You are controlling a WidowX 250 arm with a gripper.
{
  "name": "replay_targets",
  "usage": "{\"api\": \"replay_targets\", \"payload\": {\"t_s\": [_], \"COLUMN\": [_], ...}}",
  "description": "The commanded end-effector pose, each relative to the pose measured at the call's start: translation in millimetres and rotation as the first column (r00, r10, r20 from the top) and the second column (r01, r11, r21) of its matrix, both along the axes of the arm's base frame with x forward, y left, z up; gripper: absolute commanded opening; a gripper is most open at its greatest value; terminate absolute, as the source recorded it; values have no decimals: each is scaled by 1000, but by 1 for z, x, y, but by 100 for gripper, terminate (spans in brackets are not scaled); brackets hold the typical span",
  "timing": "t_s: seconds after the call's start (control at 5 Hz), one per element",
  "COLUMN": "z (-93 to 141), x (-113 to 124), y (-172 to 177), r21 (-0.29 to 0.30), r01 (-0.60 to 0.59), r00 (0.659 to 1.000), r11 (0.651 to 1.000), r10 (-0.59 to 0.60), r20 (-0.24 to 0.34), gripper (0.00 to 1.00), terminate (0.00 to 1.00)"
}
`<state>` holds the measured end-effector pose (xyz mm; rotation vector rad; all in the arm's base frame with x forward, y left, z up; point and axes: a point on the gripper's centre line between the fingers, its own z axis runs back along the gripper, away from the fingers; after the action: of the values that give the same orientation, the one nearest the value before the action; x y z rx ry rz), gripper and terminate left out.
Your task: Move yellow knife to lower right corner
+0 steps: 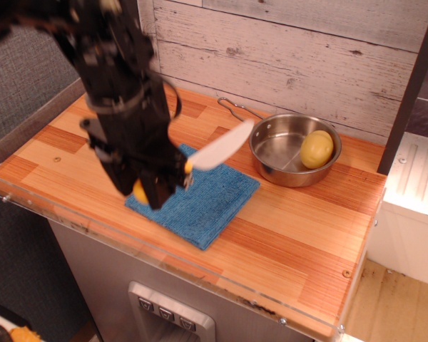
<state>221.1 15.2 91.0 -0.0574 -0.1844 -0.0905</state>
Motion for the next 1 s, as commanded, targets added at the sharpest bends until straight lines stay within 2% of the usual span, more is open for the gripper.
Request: {"api": "replay_targets", "payload": {"t_s": [0.0, 0.2, 0.4, 0.6, 0.8], "z": [6, -15, -47, -66, -76], "x": [7, 7, 7, 6, 0], "y": [-80, -106, -107, -107, -110], "r21": [39, 139, 193, 191, 49], "r01": [-50, -46, -94, -125, -237], "r00": [999, 999, 995, 990, 967], "r11": [998, 989, 977, 974, 970], "r10": [49, 44, 98, 136, 240], "r20": [23, 18, -12, -47, -83], "gripper": [0, 0, 0, 0, 0], "terminate": [0, 0, 0, 0, 0]}}
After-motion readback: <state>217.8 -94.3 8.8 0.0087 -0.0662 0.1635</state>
